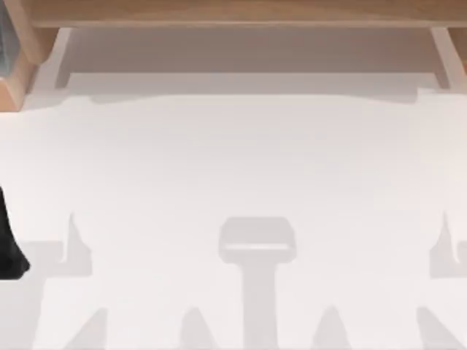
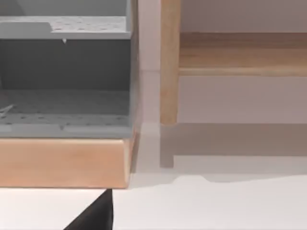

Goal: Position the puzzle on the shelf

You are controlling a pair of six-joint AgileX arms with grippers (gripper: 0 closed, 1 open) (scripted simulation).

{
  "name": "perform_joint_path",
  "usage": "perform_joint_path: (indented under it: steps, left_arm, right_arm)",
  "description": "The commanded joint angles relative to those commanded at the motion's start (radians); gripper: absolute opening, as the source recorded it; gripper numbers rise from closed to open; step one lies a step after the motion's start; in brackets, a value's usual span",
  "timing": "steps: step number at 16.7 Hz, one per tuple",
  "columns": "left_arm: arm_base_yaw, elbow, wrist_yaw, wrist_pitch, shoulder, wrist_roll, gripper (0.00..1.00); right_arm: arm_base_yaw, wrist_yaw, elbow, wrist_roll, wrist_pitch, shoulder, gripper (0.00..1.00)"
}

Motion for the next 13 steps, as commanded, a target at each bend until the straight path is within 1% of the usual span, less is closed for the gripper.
perform_joint_path:
  steps: [3, 6, 9, 13]
  left_arm:
    - [0.0, 0.0, 0.0, 0.0, 0.0, 0.0, 1.0]
    - [0.0, 0.0, 0.0, 0.0, 0.0, 0.0, 1.0]
    - [0.0, 0.0, 0.0, 0.0, 0.0, 0.0, 1.0]
    - [0.0, 0.0, 0.0, 0.0, 0.0, 0.0, 1.0]
  right_arm:
    - [-0.003, -0.002, 0.008, -0.009, 0.009, 0.01, 1.0]
    - [-0.032, -0.014, 0.081, -0.094, 0.085, 0.102, 1.0]
    - [-0.087, -0.034, 0.202, -0.259, 0.215, 0.284, 1.0]
    - [-0.183, -0.075, 0.403, -0.541, 0.437, 0.626, 1.0]
